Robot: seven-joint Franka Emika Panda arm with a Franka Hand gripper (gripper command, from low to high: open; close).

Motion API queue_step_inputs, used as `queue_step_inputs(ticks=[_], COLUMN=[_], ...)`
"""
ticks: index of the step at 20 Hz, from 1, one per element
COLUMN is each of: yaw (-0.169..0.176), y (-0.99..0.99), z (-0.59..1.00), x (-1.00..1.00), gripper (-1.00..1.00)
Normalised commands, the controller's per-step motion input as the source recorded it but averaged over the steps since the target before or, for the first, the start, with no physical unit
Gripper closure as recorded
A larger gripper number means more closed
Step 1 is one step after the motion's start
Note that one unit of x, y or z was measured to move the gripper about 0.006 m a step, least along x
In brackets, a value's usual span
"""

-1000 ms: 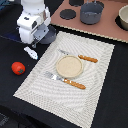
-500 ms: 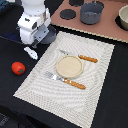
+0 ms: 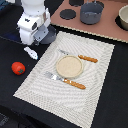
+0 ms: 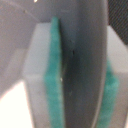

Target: Place the pan onto the stove and place the fish and sausage into the pan.

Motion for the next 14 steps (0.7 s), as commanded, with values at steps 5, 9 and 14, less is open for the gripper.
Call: queue_step_inputs(ticks=[5,9,14], yaw=[-0.006,-0.018,-0.01], y=[-0.09,-0.01,0.31], z=[0.4,1.0,1.0], x=[-0.04,0.0,0.22], gripper=[1.0,1.0,1.0])
